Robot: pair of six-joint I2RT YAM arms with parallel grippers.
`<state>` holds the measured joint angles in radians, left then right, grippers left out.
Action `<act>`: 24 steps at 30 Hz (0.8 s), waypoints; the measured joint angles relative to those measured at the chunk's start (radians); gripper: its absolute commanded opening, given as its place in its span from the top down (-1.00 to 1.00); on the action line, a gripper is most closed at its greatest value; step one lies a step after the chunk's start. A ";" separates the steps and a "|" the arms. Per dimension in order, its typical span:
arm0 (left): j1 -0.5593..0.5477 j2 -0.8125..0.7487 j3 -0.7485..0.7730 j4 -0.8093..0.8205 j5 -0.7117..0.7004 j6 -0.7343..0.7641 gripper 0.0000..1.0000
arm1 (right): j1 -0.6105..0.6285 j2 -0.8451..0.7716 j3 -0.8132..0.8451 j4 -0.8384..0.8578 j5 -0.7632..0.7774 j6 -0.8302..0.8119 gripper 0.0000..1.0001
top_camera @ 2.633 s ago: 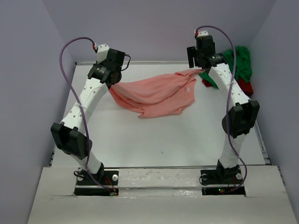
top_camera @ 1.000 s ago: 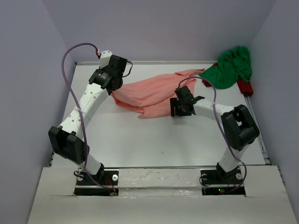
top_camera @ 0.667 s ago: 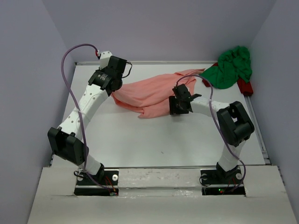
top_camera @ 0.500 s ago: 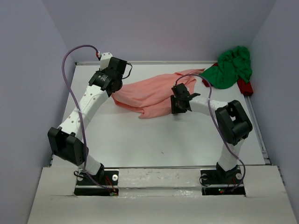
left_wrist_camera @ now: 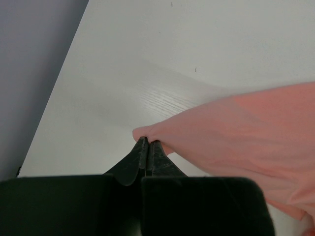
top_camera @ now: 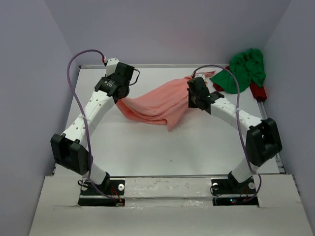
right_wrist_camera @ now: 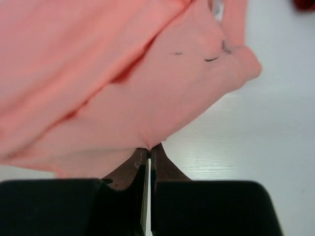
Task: Fold and stack the t-shirts
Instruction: Flatten out the tshirt
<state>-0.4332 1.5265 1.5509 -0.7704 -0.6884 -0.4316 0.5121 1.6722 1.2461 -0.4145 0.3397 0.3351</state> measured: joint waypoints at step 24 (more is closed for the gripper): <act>-0.056 0.012 0.027 -0.063 -0.034 -0.034 1.00 | 0.122 -0.090 0.476 -0.339 0.129 -0.074 1.00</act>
<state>-0.4892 1.5387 1.5784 -0.8337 -0.7219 -0.4660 0.6338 1.5826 1.7222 -0.7536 0.4690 0.2611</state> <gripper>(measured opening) 0.015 0.029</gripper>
